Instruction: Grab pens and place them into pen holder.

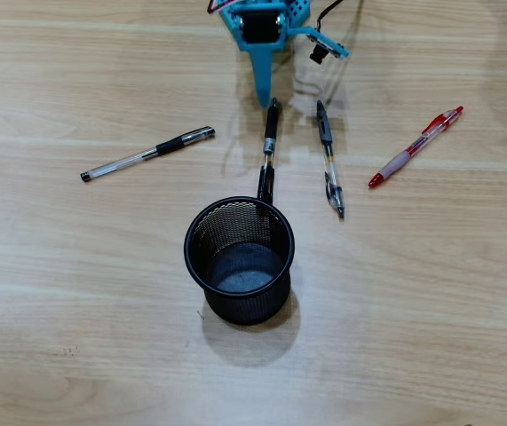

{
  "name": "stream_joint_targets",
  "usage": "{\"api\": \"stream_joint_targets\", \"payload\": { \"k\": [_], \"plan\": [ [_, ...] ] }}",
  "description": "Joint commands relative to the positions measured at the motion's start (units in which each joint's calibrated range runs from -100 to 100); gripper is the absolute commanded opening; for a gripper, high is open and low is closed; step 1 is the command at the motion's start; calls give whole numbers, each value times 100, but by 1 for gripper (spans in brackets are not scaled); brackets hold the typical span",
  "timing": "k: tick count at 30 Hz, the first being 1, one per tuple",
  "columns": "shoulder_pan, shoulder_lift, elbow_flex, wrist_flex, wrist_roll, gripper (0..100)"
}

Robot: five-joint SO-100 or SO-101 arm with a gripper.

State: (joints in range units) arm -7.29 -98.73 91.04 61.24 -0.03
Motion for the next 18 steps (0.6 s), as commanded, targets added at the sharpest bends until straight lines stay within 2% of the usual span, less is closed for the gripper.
{"api": "stream_joint_targets", "payload": {
  "k": [1, 10, 13, 17, 18],
  "plan": [
    [93, 17, -1466, 31, 3, 2],
    [93, 348, -2054, -42, -144, 2],
    [194, 968, -2425, 21, -526, 2],
    [285, 2072, -3194, 31, -1385, 2],
    [285, 2437, -3529, 31, -1846, 2]
  ]
}}
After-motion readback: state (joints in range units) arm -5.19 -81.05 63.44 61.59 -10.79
